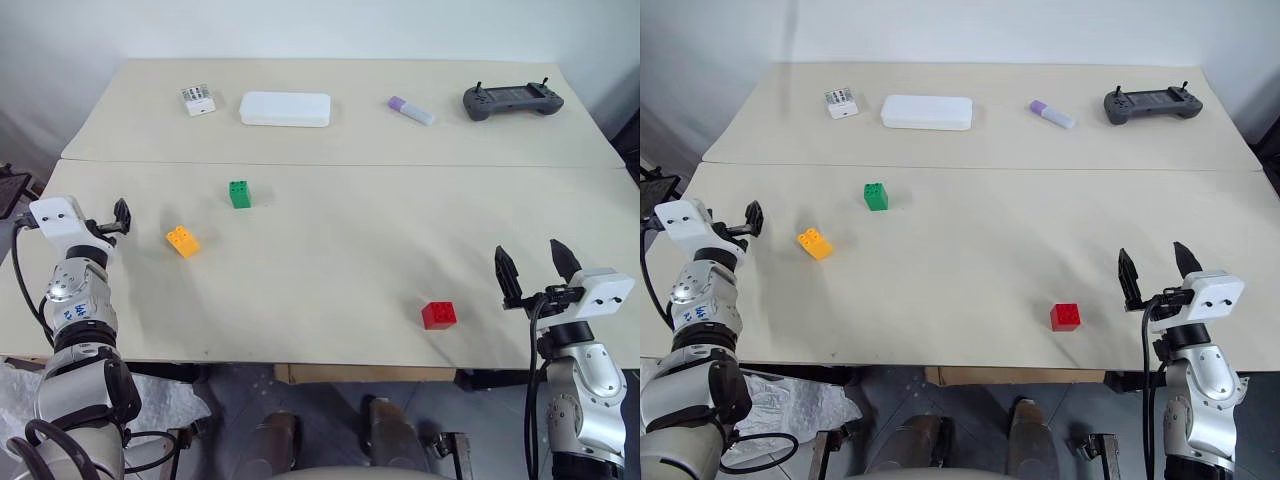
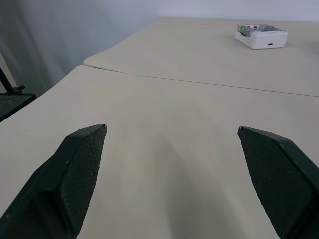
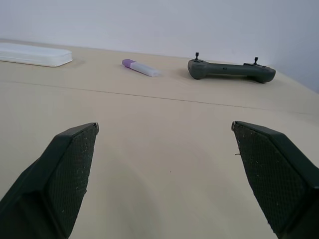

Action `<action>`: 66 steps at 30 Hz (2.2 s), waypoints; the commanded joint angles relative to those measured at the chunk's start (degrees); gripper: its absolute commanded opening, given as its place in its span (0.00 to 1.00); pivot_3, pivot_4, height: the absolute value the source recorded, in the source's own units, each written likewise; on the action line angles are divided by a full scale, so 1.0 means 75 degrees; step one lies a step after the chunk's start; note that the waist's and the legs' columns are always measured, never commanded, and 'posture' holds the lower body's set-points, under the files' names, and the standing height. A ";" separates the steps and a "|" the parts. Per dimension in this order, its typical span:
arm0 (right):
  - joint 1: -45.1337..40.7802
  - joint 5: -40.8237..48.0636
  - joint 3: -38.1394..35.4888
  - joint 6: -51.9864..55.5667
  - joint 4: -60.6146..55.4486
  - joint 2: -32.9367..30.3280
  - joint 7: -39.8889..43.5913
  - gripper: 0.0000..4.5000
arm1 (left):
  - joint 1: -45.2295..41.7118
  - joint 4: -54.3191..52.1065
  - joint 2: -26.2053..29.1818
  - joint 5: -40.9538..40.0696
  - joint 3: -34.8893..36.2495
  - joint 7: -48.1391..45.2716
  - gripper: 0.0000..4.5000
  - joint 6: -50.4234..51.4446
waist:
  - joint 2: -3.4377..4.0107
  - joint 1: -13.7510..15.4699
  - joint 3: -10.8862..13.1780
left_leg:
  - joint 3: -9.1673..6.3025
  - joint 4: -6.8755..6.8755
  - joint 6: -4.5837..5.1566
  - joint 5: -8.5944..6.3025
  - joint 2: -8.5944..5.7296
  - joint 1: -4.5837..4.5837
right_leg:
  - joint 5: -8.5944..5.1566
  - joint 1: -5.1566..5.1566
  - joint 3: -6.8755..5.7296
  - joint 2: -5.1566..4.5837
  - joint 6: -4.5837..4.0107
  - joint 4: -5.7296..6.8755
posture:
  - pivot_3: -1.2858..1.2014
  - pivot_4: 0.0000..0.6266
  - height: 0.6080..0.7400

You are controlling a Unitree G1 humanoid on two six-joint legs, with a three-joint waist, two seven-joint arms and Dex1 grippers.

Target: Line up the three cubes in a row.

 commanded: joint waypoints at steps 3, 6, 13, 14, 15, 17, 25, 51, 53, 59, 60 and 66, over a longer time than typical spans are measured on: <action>-0.0059 0.0165 -0.0145 -0.0102 -0.0160 -0.0193 0.0220 1.00 | 0.0287 -0.0753 0.0029 -0.0512 0.0334 -0.0545 1.00 -0.0268 | 0.0000 -0.0014 0.0000 | 0.0001 0.0000 0.0000 0.0000 0.0002 0.0000 | 0.0000 -0.0001 0.0000 0.0000 0.0000 0.0000 | 0.52 0.24 1.00; -0.0149 0.0328 -0.0148 0.0036 -0.0212 -0.0421 0.0542 1.00 | 0.0822 -0.1663 0.0091 -0.0981 0.0495 -0.1441 1.00 -0.0242 | 0.0000 -0.0031 0.0000 | 0.0001 0.0000 0.0000 0.0000 0.0011 0.0000 | 0.0000 -0.0004 0.0001 0.0000 0.0000 0.0002 | 0.52 0.24 1.00; -0.0369 0.1769 -0.0511 0.0956 -0.0701 -0.1767 0.2121 1.00 | 0.4616 -0.6258 0.1077 -0.2291 0.0622 -0.4740 1.00 0.1587 | 0.0004 -0.0182 0.0001 | 0.0004 -0.0007 0.0007 -0.0009 0.0035 0.0003 | -0.0001 -0.0005 0.0026 -0.0001 -0.0003 -0.0010 | 0.52 0.24 1.00; -0.0326 0.1841 -0.0531 0.0973 -0.0645 -0.1972 0.2478 1.00 | 0.5061 -0.6662 0.1103 -0.2379 0.0629 -0.5270 1.00 0.1399 | 0.0004 -0.0159 0.0001 | 0.0004 -0.0006 0.0007 -0.0009 0.0035 0.0005 | -0.0001 -0.0002 0.0026 0.0000 -0.0003 -0.0012 | 0.52 0.24 1.00; -0.0222 0.1968 -0.0593 0.1109 -0.0588 -0.2223 0.2867 1.00 | 0.5587 -0.7079 0.1251 -0.2236 0.0493 -0.5630 1.00 0.1395 | 0.0008 -0.0128 0.0001 | 0.0004 -0.0004 0.0007 -0.0009 0.0035 0.0006 | -0.0001 0.0006 0.0025 0.0000 -0.0003 -0.0018 | 0.52 0.24 1.00; 0.0022 0.2205 -0.0741 0.1396 -0.0461 -0.2689 0.3627 1.00 | 0.6345 -0.7891 0.1364 -0.2249 0.0279 -0.6201 1.00 0.1497 | 0.0018 -0.0024 0.0007 | 0.0006 -0.0006 0.0017 -0.0015 0.0033 0.0024 | -0.0001 0.0037 0.0025 -0.0002 -0.0002 -0.0053 | 0.52 0.24 1.00; 0.1102 0.1674 -0.0942 0.1414 0.0783 -0.4750 0.6716 1.00 | 0.7441 -1.0276 0.1336 -0.2845 -0.0344 -0.6962 1.00 0.2494 | 0.0013 0.0194 0.0012 | 0.0001 -0.0002 0.0076 -0.0082 0.0050 0.0103 | 0.0004 0.0163 0.0011 0.0006 0.0007 -0.0156 | 0.52 0.24 1.00; -0.3546 -0.0233 0.3922 0.2301 0.1848 -0.4868 0.8716 1.00 | 0.6261 -1.0572 0.1082 -0.1949 -0.2513 -0.7485 1.00 0.2482 | 0.0045 0.0035 0.0020 | 0.0097 0.0007 0.0013 -0.0137 0.0158 0.0099 | -0.0007 0.0111 0.0046 0.0110 -0.0014 -0.0152 | 0.52 0.24 1.00; -0.3519 -0.0322 0.3945 0.2108 0.1956 -0.4719 0.8673 0.96 | 0.6300 -1.0585 0.1087 -0.1941 -0.2452 -0.7439 1.00 0.2491 | 0.0045 0.0034 0.0020 | 0.0099 0.0007 0.0012 -0.0137 0.0158 0.0098 | -0.0007 0.0111 0.0046 0.0110 -0.0014 -0.0151 | 0.52 0.24 1.00; -0.3320 -0.0200 0.3838 0.2150 0.1740 -0.4439 0.8565 0.56 | 0.6282 -1.0486 0.1149 -0.1954 -0.2254 -0.7331 1.00 0.2523 | 0.0046 0.0039 0.0020 | 0.0098 0.0009 0.0012 -0.0137 0.0158 0.0099 | -0.0007 0.0111 0.0047 0.0110 -0.0014 -0.0149 | 0.52 0.24 1.00; -0.3339 -0.0153 0.3815 0.2163 0.1717 -0.4414 0.8599 0.49 | 0.6226 -1.0424 0.1145 -0.1942 -0.2244 -0.7327 1.00 0.2516 | 0.0046 0.0037 0.0020 | 0.0098 0.0009 0.0012 -0.0137 0.0158 0.0099 | -0.0007 0.0111 0.0047 0.0110 -0.0014 -0.0149 | 0.52 0.24 1.00; -0.4256 0.0032 0.3945 0.2286 0.2003 -0.3927 0.8775 0.33 | 0.5909 -1.0048 0.1074 -0.1879 -0.2258 -0.7291 1.00 0.2441 | 0.0048 -0.0005 0.0022 | 0.0100 0.0011 0.0011 -0.0137 0.0159 0.0100 | -0.0007 0.0110 0.0047 0.0112 -0.0014 -0.0149 | 0.52 0.24 1.00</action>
